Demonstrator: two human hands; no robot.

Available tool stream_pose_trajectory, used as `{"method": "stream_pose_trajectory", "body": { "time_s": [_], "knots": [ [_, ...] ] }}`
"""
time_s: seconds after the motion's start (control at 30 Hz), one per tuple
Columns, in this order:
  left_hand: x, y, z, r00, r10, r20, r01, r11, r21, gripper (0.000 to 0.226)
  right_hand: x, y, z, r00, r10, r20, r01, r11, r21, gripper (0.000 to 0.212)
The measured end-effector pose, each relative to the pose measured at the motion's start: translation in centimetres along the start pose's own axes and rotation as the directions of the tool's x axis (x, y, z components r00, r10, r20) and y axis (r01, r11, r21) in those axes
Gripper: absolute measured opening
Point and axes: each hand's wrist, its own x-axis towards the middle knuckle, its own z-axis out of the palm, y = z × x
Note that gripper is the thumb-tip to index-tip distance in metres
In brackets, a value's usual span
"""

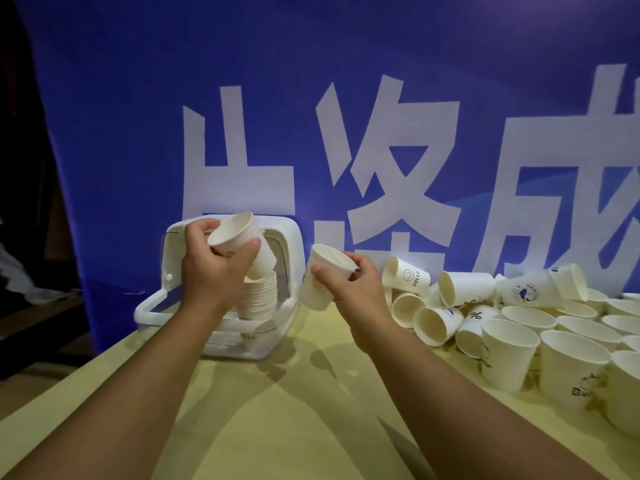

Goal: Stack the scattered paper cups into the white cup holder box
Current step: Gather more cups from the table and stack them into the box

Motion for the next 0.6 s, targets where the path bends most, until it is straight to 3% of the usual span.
{"method": "stream_pose_trajectory", "body": {
  "time_s": [0.3,0.6],
  "knots": [
    [1.4,-3.6,0.1,1.0,-0.012,0.004,0.012,1.0,-0.003,0.058,4.3,-0.9,5.2,0.997,-0.02,-0.07,0.034,0.978,0.204,0.06],
    [0.9,-5.5,0.1,0.965,-0.11,0.238,0.047,0.966,0.254,0.064,5.4,0.0,5.3,0.994,-0.082,-0.073,0.096,0.973,0.211,0.062]
  ]
}}
